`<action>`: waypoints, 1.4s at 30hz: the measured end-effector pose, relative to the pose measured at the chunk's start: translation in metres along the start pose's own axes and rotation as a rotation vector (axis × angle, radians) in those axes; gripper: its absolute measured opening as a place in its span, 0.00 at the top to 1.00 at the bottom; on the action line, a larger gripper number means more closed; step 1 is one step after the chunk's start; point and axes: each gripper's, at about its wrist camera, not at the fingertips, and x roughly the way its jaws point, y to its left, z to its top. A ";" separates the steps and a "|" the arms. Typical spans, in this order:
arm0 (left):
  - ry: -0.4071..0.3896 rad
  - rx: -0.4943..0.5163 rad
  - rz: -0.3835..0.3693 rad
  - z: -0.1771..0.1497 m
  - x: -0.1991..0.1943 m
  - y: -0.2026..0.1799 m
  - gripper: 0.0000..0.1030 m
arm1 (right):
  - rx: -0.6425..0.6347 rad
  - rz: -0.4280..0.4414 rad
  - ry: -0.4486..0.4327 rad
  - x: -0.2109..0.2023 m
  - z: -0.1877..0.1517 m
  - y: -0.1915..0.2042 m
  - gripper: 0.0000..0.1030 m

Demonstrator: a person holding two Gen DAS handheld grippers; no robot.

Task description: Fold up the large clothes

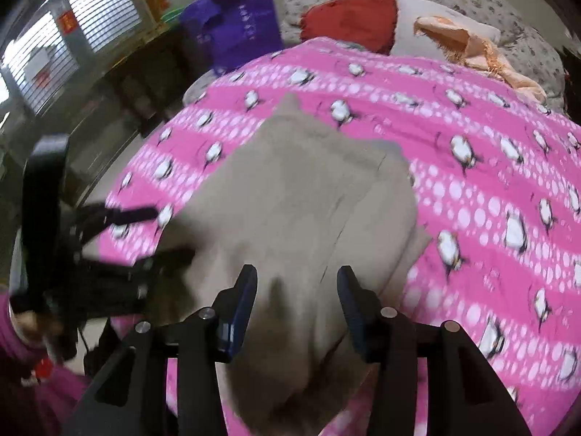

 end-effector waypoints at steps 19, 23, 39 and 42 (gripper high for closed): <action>-0.160 -0.067 0.015 -0.008 -0.032 -0.010 0.20 | 0.102 -0.151 -0.016 -0.009 -0.044 -0.011 0.43; -0.216 -0.064 0.045 0.004 -0.047 -0.010 0.20 | 0.091 -0.194 -0.072 -0.025 -0.030 0.005 0.29; -0.244 -0.114 0.090 0.004 -0.054 -0.004 0.19 | 0.141 -0.294 -0.149 -0.022 -0.012 0.024 0.16; -0.241 -0.110 0.092 0.005 -0.053 -0.004 0.19 | 0.143 -0.299 -0.140 -0.020 -0.012 0.023 0.15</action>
